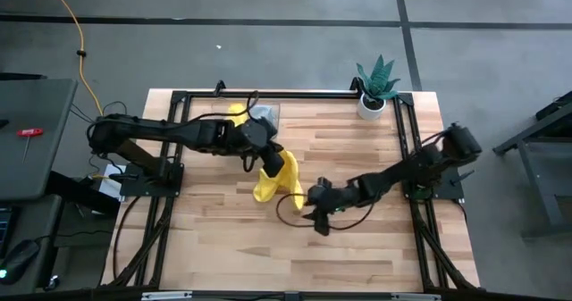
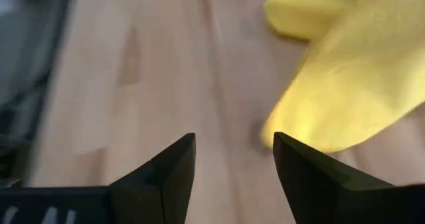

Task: Fold microfiber towels
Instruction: Fold the yellow towel

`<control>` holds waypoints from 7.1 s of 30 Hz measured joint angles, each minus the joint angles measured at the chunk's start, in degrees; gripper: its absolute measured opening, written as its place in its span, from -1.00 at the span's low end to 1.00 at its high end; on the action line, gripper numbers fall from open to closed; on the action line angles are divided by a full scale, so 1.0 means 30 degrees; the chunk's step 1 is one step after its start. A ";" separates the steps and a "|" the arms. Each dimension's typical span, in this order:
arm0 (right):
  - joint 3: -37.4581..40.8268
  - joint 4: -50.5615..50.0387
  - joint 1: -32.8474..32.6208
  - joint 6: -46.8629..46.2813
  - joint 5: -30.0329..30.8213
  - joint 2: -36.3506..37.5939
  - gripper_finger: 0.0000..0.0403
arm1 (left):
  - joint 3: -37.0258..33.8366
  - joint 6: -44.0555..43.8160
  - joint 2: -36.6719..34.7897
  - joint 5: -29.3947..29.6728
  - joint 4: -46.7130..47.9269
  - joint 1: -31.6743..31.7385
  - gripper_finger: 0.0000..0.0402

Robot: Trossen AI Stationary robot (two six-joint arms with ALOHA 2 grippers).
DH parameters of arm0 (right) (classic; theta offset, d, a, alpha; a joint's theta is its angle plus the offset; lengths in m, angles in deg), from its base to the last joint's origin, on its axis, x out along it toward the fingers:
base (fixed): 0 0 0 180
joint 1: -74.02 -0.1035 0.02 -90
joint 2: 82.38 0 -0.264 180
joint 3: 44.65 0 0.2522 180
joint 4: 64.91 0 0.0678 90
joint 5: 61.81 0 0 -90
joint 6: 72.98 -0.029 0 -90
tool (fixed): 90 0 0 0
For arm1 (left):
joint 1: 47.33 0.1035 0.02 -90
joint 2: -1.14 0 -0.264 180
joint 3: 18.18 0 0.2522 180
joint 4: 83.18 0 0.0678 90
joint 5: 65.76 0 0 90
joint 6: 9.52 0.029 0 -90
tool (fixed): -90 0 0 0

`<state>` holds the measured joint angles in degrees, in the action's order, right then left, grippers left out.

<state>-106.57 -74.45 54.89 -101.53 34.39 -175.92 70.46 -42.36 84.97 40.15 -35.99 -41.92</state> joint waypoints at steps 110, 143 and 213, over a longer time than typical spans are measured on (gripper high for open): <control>-0.8327 -1.2082 0.5846 0.3546 0.2044 1.0488 -1.00 | -0.0018 0.8572 -0.8035 0.6490 0.3102 -0.1084 -1.00; -0.8327 -1.2013 -0.3382 -0.9846 -0.3614 -0.2092 -1.00 | -0.7023 -0.7699 0.2275 -0.6103 0.1109 -1.2170 -1.00; -0.4828 -0.6261 0.8124 0.3533 -0.6741 -0.1588 -0.37 | -1.4368 -0.4953 -0.1152 0.3013 -1.3132 -0.7044 -0.47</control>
<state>-121.05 -93.23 79.26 -90.93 14.16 -180.68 27.35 -57.22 81.51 49.19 -75.39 -63.05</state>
